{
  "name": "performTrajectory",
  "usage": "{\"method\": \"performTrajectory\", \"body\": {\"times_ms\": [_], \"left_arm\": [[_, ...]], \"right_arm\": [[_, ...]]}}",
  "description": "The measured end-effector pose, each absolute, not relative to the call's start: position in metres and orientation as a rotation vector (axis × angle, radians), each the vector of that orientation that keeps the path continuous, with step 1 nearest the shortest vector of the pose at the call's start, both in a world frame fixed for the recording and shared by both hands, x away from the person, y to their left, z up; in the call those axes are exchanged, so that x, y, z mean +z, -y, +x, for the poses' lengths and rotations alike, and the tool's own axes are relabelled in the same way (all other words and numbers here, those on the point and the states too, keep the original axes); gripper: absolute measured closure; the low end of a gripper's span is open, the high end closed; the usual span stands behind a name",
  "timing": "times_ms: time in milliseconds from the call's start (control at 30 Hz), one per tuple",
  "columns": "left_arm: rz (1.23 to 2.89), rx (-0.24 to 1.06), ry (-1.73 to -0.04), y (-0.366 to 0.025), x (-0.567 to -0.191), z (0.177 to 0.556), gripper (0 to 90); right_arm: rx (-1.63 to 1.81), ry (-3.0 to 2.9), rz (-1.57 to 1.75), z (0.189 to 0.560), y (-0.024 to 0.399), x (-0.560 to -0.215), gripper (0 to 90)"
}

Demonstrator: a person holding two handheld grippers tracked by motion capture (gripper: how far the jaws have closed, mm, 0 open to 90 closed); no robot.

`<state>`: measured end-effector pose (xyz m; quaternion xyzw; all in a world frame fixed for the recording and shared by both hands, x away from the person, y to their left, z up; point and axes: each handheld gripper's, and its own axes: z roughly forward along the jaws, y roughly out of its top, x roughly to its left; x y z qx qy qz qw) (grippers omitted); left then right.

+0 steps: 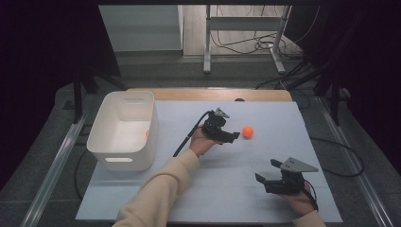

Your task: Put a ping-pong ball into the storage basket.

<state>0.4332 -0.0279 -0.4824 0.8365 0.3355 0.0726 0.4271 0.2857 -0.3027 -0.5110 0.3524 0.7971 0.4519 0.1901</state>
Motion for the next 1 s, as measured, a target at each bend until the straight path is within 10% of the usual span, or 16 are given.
{"method": "performTrajectory", "body": {"times_ms": [1000], "left_arm": [[2.133, 0.152, -0.842, 0.057, -0.501, 0.447, 20.6]], "right_arm": [[1.281, -2.245, 0.989, 0.286, 0.303, -0.511, 14.5]]}}
